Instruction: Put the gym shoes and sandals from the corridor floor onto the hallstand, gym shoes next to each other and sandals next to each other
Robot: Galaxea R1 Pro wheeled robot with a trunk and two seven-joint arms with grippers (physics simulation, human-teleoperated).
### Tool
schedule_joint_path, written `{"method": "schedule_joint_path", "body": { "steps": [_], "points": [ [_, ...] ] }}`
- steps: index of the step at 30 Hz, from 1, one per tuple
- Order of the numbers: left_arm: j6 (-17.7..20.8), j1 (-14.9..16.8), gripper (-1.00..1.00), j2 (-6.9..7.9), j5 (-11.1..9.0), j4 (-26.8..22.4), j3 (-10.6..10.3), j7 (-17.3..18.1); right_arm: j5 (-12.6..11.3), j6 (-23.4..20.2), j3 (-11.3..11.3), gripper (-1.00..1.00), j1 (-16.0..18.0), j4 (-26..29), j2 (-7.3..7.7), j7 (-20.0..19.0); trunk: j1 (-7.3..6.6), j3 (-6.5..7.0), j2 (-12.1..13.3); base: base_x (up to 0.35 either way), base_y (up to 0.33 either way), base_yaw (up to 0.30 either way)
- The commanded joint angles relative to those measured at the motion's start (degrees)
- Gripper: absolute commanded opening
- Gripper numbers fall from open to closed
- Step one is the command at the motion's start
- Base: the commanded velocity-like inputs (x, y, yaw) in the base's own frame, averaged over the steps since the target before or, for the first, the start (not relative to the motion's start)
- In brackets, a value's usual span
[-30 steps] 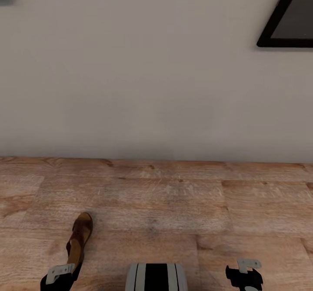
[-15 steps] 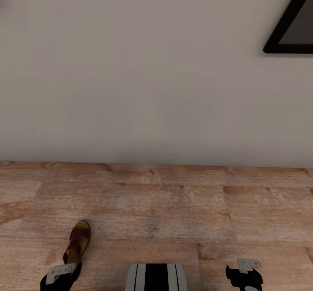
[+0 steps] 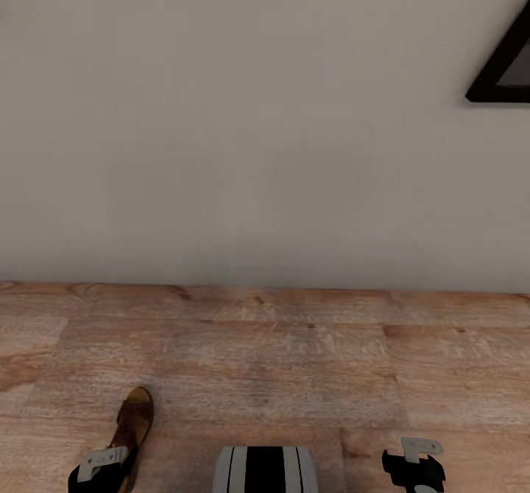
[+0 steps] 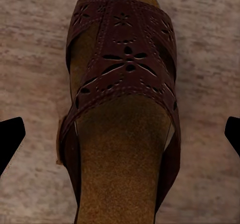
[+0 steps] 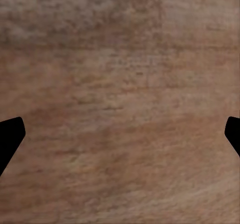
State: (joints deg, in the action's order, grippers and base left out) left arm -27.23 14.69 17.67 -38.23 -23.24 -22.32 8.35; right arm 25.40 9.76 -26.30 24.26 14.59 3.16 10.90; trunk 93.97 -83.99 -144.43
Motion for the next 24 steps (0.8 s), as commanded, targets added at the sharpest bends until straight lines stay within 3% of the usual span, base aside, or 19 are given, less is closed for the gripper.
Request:
{"method": "schedule_joint_path", "body": {
  "steps": [1,24],
  "points": [
    [0.0,0.0,1.0,0.0,0.0,0.0,0.0,0.0,0.0,0.0,0.0,1.0,0.0,0.0,0.0,0.0,0.0,0.0,0.0,0.061,0.022,0.0],
    [0.0,0.0,1.0,0.0,0.0,0.0,-0.1,0.0,0.0,0.0,0.0,1.0,0.0,0.0,0.0,0.0,0.0,0.0,0.0,0.013,0.004,0.0]
  ]
}}
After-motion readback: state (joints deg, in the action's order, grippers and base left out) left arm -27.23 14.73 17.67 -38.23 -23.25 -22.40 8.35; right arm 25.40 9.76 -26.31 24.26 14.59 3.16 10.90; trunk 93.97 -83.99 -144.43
